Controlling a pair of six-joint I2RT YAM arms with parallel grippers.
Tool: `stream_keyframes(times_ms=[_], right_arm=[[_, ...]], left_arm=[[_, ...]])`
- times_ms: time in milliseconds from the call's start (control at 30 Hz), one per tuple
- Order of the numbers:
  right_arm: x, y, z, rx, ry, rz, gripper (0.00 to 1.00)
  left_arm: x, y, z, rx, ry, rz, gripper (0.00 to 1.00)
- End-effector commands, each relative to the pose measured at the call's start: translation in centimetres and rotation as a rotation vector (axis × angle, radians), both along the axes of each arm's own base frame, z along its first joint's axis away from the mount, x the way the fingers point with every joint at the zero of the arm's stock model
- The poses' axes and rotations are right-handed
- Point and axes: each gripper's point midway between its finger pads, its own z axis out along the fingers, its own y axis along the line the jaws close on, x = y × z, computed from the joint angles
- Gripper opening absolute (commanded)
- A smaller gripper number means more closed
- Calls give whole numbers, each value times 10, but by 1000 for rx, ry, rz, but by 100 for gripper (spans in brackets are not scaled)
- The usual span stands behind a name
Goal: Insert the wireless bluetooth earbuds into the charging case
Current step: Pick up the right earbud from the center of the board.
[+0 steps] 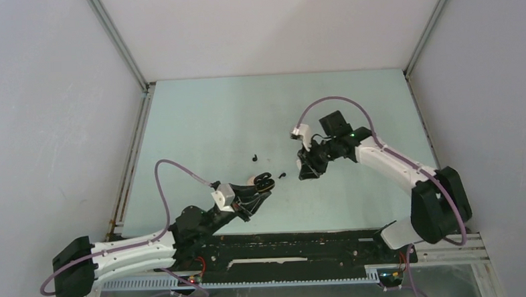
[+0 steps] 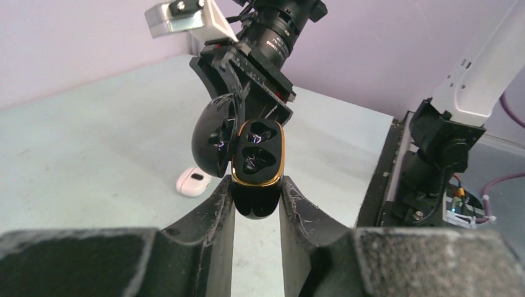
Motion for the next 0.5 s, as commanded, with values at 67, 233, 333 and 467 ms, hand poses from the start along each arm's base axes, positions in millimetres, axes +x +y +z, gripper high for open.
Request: stream_keyframes(times_ms=[67,233,333,467], right_arm=[[36,30,-16,-103,3,-79,35],[56,46,-37,-175,130,-127,35],[64,52,-55,-232,147,-145,37],[65,53,-76,-312,160,-158,40]], left_arm=[[15,21,-19,50,31,119,0],[13,24,-15,34,37,116,0],[12,27,-13,31,31,117,0],[12,31,-11,27,29,130,0]])
